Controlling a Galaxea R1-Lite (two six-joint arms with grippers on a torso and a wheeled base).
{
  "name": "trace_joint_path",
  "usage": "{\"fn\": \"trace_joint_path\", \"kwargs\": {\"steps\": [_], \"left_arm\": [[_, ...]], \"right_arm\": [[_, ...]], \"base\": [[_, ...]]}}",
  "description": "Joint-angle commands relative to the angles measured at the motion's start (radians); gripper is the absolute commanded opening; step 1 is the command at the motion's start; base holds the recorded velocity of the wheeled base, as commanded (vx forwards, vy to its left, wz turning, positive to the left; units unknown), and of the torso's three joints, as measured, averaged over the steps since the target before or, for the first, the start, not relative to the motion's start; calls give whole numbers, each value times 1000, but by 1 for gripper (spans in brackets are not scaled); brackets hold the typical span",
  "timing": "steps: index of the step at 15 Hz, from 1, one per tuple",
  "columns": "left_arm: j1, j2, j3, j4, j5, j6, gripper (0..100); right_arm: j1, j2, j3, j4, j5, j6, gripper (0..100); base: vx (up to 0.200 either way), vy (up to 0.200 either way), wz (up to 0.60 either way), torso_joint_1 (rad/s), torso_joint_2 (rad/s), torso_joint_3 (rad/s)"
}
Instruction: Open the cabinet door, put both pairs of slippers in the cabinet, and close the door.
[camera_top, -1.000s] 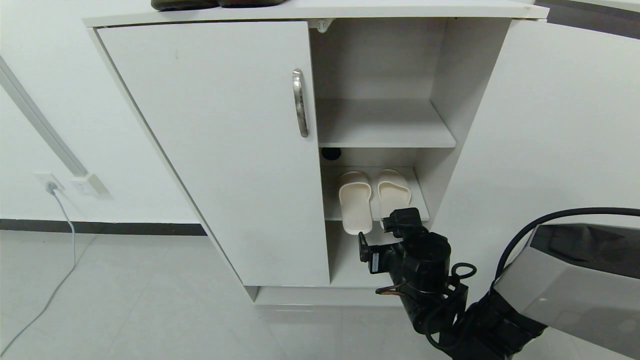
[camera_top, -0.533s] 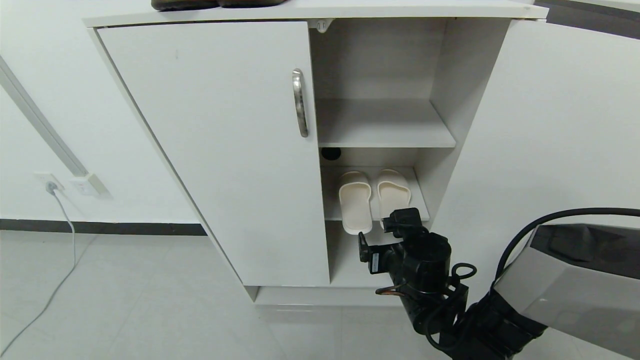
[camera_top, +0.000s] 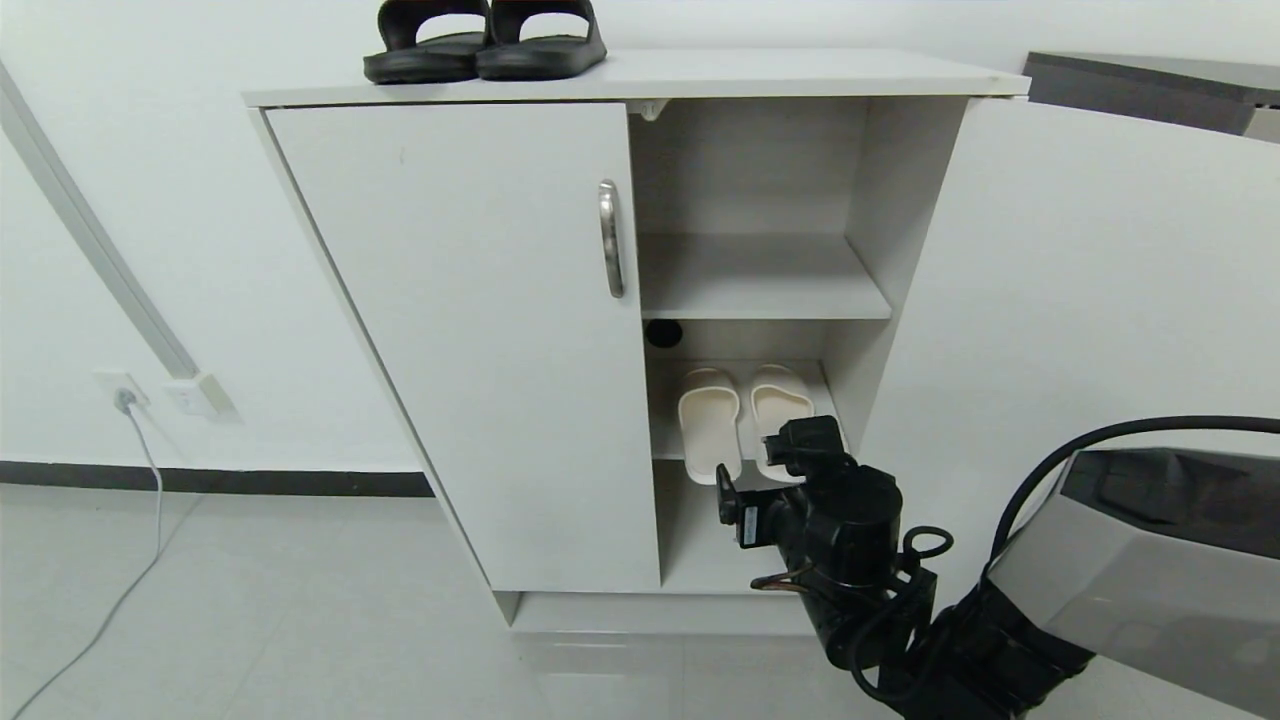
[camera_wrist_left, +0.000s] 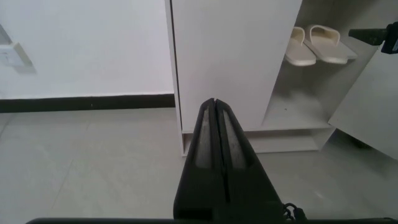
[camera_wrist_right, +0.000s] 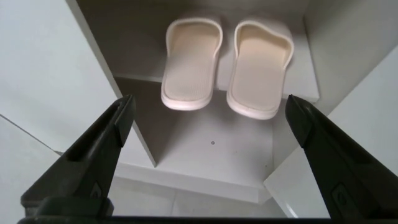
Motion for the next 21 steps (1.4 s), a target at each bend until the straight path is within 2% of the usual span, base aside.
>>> {"fn": "trace_joint_path", "kwargs": {"steps": [1, 14, 21], "left_arm": [[-1, 1, 0, 0, 0, -1, 0], [0, 1, 0, 0, 1, 5, 0], [-1, 1, 0, 0, 1, -1, 0]], "right_arm": [[0, 4, 0, 0, 1, 0, 100], [-6, -38, 71, -34, 37, -2, 100], [-17, -36, 95, -36, 43, 1, 100]], "base": [[0, 0, 0, 7, -2, 203], [0, 0, 0, 1, 0, 24], [0, 200, 0, 3, 3, 5]]}}
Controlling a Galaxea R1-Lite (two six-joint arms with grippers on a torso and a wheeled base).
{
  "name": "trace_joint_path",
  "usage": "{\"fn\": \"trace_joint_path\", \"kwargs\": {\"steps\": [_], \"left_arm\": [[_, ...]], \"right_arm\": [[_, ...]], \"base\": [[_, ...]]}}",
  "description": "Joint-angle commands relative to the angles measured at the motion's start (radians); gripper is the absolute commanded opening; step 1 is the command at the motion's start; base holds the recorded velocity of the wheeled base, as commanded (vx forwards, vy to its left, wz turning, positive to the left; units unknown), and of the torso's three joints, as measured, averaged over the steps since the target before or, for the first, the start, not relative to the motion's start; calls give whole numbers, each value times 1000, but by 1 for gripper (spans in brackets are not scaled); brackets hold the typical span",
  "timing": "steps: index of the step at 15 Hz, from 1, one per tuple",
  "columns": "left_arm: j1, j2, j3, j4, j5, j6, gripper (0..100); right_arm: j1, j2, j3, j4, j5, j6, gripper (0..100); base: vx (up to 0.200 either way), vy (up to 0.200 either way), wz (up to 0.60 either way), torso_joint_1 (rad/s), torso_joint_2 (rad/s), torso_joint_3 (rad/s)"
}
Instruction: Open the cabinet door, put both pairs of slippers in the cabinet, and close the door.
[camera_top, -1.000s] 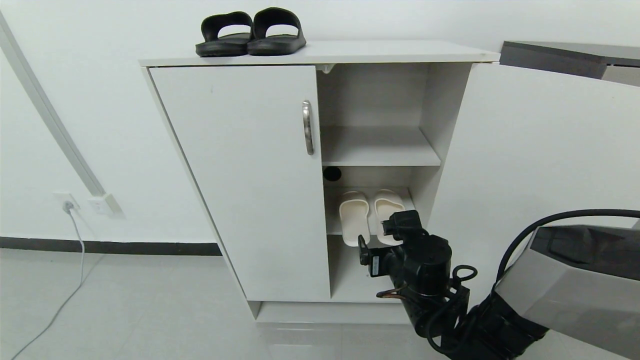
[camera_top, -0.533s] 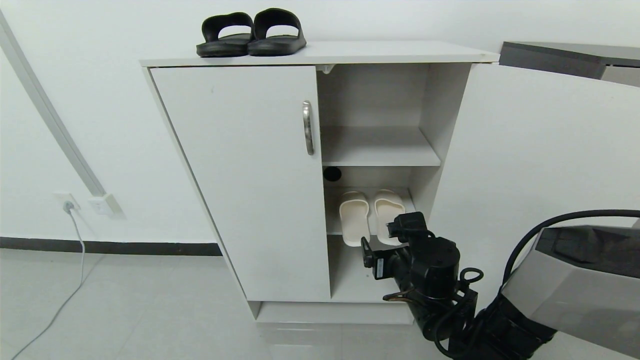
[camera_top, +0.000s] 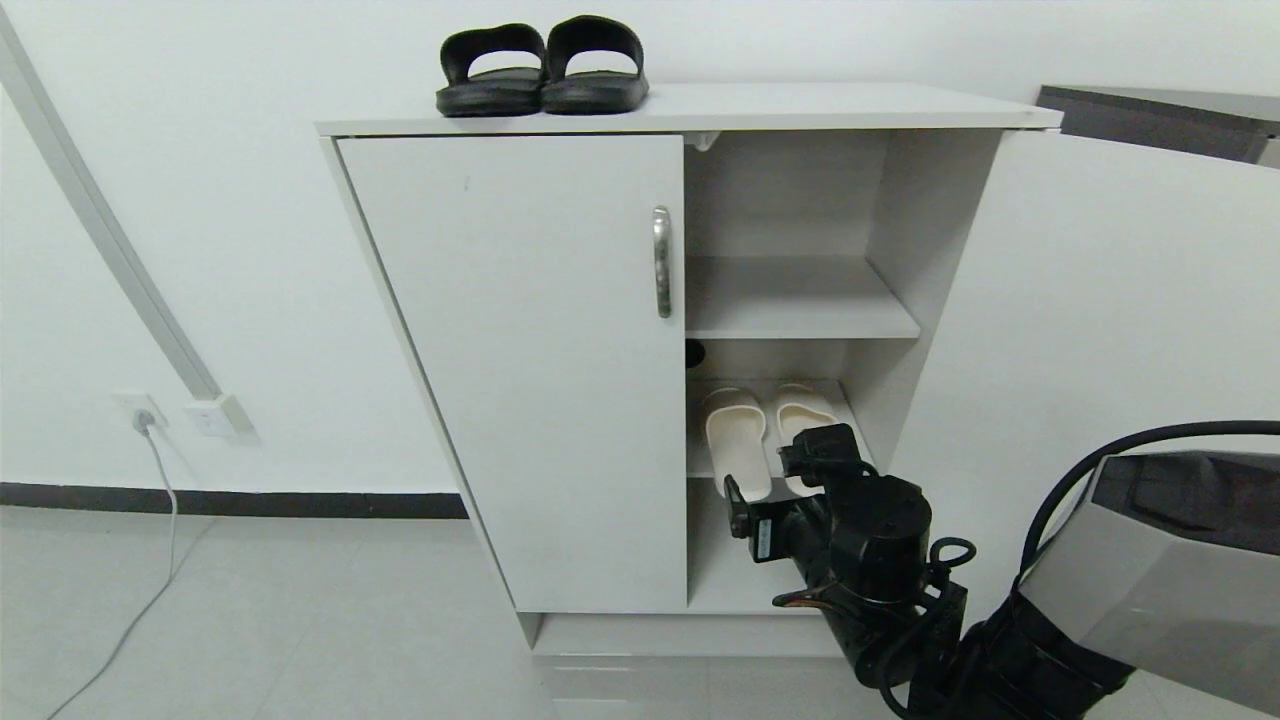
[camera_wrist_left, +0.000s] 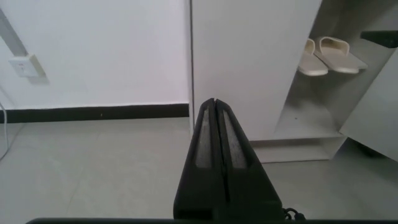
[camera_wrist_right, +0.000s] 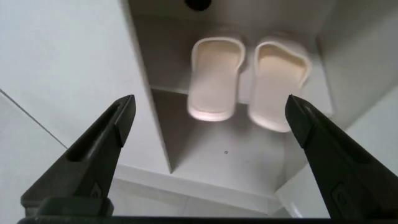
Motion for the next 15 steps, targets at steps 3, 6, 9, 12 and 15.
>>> {"fn": "trace_joint_path", "kwargs": {"steps": [3, 6, 9, 12, 15], "left_arm": [[0, 1, 0, -1, 0, -1, 0], [-1, 1, 0, -1, 0, -1, 0], [0, 1, 0, -1, 0, -1, 0], [-1, 1, 0, -1, 0, -2, 0], [0, 1, 0, -1, 0, -2, 0]], "right_arm": [[4, 4, 11, 0, 1, 2, 100], [4, 10, 20, 0, 19, 2, 100], [5, 16, 23, -1, 19, 2, 100], [7, 16, 36, -27, 34, -3, 100], [10, 14, 48, -38, 56, -7, 100]], "base": [[0, 200, 0, 2, -1, 4], [0, 200, 0, 2, 2, 2], [0, 133, 0, 2, 3, 2], [0, 0, 0, 0, 0, 0], [0, 0, 0, 0, 0, 0]]}}
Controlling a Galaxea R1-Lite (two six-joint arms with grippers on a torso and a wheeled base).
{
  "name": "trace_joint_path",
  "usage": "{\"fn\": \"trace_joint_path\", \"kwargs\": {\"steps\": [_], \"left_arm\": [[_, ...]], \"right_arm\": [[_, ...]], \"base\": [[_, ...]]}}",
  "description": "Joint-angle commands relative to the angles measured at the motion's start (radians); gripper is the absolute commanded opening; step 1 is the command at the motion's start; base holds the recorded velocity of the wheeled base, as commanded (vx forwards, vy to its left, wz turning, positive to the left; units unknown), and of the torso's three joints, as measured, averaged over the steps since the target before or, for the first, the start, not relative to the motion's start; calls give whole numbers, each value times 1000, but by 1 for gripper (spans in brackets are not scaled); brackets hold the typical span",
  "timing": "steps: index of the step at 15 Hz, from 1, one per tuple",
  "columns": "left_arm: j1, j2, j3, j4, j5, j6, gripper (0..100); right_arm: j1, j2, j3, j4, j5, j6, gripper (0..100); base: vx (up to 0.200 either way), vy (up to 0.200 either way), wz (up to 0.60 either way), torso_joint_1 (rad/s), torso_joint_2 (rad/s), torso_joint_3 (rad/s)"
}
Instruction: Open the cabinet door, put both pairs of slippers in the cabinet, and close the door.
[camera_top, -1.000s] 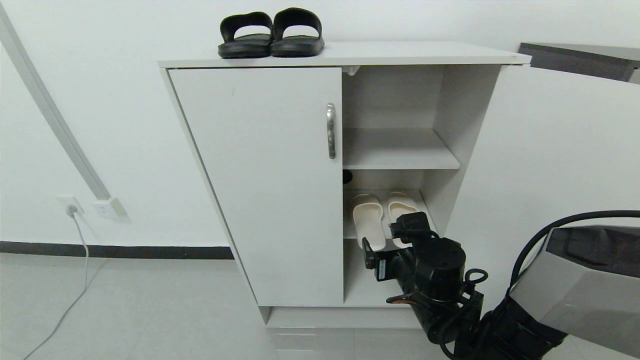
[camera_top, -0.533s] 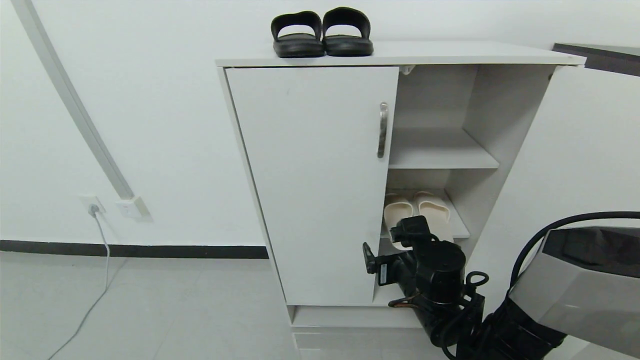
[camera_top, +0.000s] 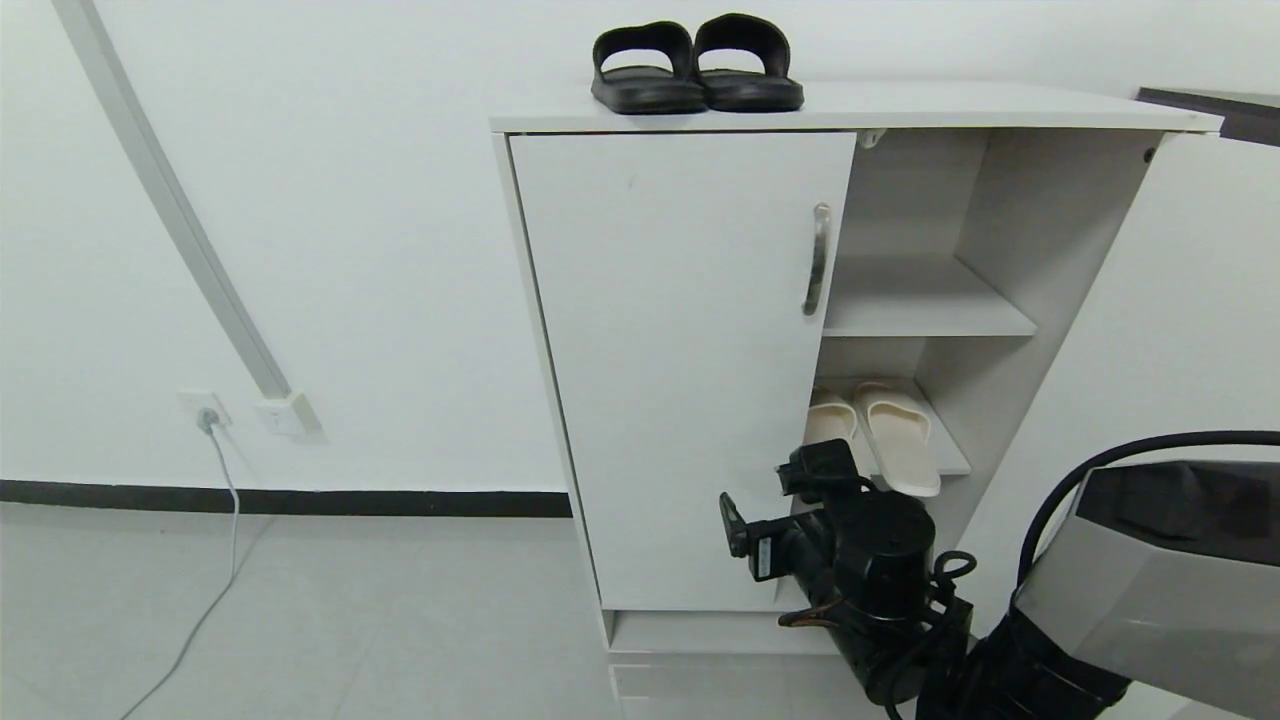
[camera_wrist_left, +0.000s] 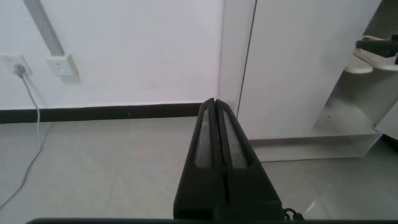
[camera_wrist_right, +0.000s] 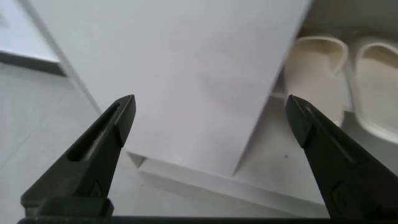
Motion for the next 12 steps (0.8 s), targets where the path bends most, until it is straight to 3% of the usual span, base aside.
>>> {"fn": "trace_joint_path", "kwargs": {"steps": [1, 12], "left_arm": [[-1, 1, 0, -1, 0, 0, 0], [0, 1, 0, -1, 0, 0, 0]], "right_arm": [[0, 2, 14, -2, 11, -14, 100], [9, 15, 41, -54, 49, -66, 100]], "base": [[0, 0, 0, 0, 0, 0], [0, 0, 0, 0, 0, 0]]}}
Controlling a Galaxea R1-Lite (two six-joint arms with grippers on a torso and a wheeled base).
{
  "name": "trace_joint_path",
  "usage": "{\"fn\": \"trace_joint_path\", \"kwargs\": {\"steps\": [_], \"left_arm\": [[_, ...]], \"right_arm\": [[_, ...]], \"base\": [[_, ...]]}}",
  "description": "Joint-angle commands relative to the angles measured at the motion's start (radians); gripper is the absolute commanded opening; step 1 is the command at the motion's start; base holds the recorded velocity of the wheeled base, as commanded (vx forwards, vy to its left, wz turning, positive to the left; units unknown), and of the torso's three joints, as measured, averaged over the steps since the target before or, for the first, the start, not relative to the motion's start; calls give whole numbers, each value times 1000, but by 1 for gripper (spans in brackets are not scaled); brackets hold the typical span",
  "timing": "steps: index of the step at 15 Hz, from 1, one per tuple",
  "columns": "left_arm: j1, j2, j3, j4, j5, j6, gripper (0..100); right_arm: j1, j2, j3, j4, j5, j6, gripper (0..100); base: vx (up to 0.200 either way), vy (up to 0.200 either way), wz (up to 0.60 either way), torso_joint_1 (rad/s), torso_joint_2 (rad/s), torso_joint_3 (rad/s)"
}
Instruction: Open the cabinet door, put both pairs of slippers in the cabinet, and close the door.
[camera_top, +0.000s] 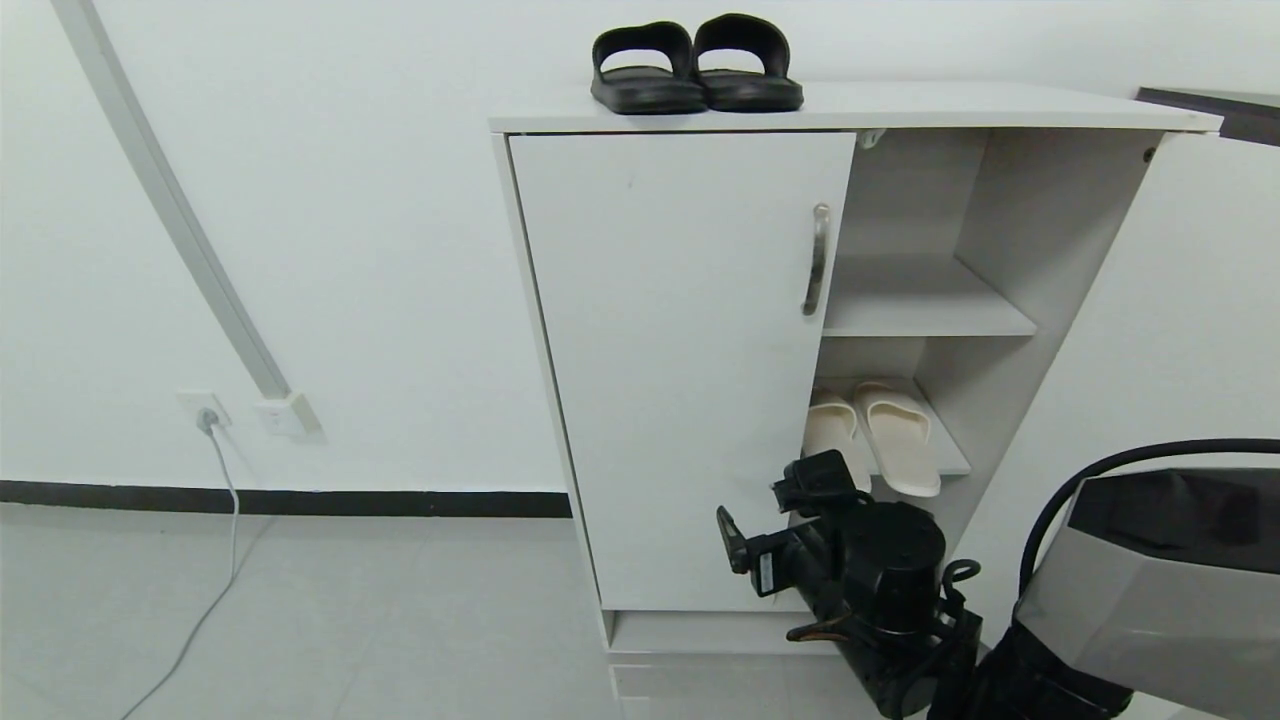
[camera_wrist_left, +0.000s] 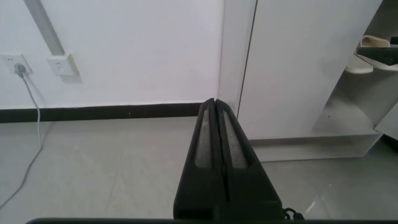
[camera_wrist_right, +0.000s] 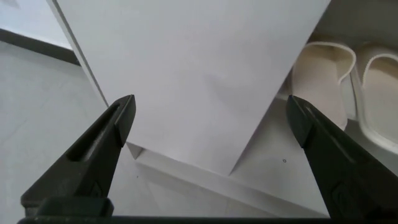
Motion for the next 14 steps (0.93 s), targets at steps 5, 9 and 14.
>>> {"fn": "trace_joint_path", "kwargs": {"steps": [5, 9, 14], "left_arm": [[0, 1, 0, 0, 0, 2, 0], [0, 1, 0, 0, 0, 2, 0], [-1, 1, 0, 0, 0, 2, 0]], "right_arm": [[12, 7, 14, -25, 39, 0, 100], [20, 7, 20, -34, 39, -11, 100], [20, 7, 33, -59, 39, -15, 100]], "base": [[0, 0, 0, 2, -95, -156], [0, 0, 0, 40, -455, -364], [0, 0, 0, 118, -469, -342]]}}
